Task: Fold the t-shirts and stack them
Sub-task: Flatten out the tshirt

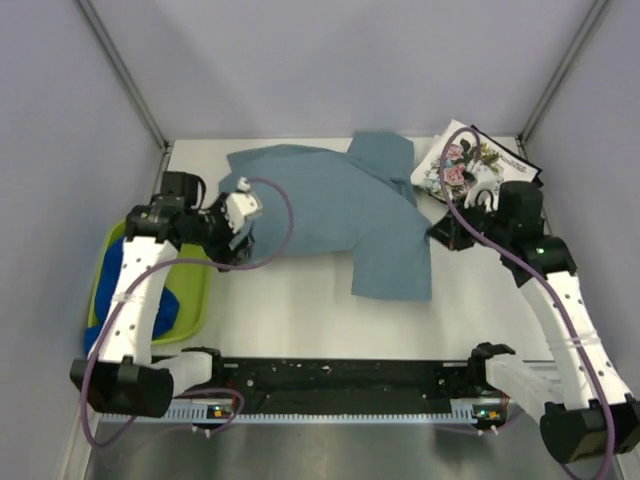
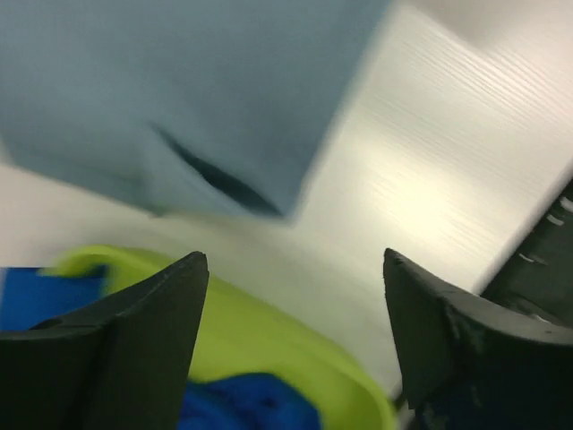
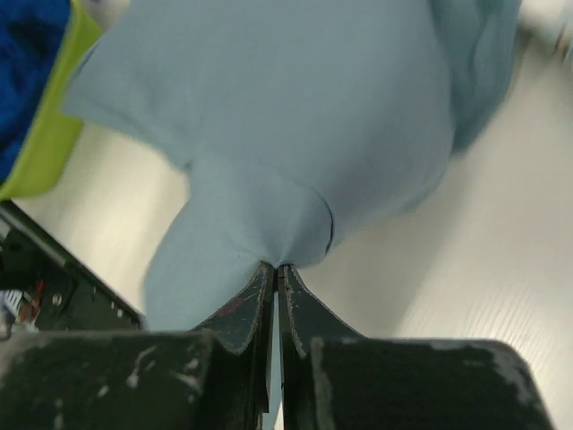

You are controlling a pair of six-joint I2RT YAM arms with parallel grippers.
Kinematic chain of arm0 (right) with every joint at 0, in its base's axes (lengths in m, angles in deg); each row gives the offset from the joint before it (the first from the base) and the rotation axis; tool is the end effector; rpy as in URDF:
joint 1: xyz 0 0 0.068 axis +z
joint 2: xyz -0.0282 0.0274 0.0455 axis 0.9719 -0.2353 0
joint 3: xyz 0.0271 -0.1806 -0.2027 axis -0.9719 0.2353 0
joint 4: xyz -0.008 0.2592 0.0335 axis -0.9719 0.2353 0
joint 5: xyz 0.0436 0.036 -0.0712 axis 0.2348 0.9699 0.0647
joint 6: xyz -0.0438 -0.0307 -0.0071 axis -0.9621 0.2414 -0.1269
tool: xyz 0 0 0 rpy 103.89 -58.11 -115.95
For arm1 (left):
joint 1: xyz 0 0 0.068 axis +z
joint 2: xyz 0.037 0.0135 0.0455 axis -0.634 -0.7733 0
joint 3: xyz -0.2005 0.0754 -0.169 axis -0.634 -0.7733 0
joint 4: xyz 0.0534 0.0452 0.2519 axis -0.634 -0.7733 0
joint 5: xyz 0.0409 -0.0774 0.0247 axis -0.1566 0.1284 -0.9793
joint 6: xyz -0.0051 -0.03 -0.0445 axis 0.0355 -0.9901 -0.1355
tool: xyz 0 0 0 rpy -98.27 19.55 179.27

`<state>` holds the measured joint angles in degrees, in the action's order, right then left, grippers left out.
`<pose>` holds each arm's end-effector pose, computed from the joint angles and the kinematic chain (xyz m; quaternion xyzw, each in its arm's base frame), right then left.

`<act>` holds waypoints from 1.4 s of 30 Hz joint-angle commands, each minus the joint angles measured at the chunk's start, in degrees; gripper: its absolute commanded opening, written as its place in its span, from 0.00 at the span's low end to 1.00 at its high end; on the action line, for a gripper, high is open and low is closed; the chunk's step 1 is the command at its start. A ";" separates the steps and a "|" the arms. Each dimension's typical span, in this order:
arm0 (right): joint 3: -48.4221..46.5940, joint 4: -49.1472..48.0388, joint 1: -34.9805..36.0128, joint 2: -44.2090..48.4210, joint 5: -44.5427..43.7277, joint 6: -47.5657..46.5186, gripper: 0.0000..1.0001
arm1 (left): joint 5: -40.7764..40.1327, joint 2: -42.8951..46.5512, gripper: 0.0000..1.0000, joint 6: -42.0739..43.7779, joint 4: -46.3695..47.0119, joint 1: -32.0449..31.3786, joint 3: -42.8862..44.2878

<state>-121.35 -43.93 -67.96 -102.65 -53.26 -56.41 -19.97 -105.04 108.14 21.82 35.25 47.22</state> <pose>0.1770 0.0439 0.3927 -0.1548 0.8067 0.2783 0.4978 0.1987 -0.0310 0.3988 0.4665 0.7802 -0.0835 0.4083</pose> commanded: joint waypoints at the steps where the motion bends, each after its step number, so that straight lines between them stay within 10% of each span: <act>1: 8.73 2.00 -0.25 1.98 -0.87 7.86 0.00 | 8.97 -0.42 0.90 11.92 -15.00 -1.35 -13.50; 14: 11.73 2.36 -0.25 -3.47 -8.07 7.69 0.00 | -5.00 -4.09 0.78 -1.15 17.77 -4.60 -23.66; 26: 13.66 2.27 -0.34 -1.98 -11.41 8.04 0.00 | -23.02 -33.28 0.52 -26.73 19.80 -13.22 -9.68; 42: 14.10 2.44 -0.34 -0.40 -11.76 7.78 0.00 | -26.10 -43.31 0.45 -30.26 23.93 -13.30 -5.81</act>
<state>-107.56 -39.45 -67.96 -105.23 -64.37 -48.87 -45.96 -146.72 79.44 43.83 21.94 38.50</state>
